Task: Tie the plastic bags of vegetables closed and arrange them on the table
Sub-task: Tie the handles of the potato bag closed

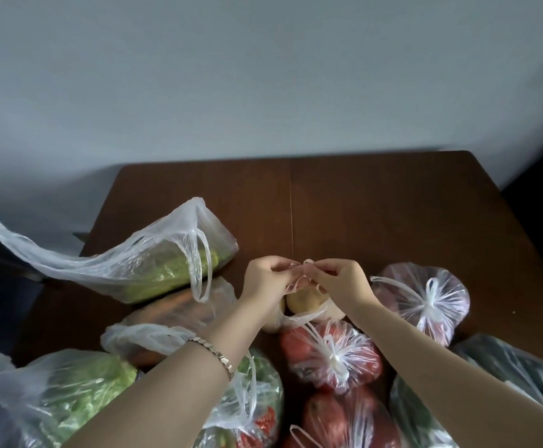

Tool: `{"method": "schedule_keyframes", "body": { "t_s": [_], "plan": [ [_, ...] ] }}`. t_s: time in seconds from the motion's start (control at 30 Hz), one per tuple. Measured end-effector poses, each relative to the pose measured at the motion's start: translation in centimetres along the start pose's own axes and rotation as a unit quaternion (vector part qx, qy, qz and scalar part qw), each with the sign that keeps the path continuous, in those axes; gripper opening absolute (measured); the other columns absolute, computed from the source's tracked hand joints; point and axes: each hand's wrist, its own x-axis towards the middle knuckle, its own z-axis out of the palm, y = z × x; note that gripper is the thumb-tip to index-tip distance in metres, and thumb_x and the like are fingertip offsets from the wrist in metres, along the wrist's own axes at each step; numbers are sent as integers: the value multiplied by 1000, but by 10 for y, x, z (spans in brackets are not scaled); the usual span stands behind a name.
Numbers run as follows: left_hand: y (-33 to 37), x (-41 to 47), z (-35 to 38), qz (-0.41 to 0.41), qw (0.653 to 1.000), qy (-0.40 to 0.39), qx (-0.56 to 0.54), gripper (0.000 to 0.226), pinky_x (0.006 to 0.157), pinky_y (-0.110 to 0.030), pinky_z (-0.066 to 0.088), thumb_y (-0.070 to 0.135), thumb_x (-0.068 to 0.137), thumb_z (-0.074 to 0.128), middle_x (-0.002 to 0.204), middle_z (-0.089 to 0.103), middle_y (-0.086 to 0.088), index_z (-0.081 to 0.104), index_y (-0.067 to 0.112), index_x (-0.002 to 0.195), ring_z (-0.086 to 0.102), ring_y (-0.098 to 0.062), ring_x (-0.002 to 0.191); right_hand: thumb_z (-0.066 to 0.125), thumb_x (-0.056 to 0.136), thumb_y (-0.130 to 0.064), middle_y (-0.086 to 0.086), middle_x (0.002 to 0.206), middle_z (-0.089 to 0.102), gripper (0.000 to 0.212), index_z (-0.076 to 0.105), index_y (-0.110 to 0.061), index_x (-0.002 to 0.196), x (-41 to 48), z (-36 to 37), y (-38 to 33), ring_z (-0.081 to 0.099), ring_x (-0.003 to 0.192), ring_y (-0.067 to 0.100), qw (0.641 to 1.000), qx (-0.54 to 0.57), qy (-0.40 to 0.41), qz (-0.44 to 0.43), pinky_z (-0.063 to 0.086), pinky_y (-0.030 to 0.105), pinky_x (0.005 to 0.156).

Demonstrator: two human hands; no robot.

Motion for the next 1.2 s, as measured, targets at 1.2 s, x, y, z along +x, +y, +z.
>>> {"method": "schedule_keyframes", "body": {
  "t_s": [1.2],
  "plan": [
    [-17,-3,-10,24,996,31,80,16,70,-27,57,5,83,64,80,70,-15,62,11,68,71,-24,75,64,78,8,2,88,67,20,75,-8,85,-14,0,17,62,71,6,980,-122,17,-159,54,22,73]
  ]
}}
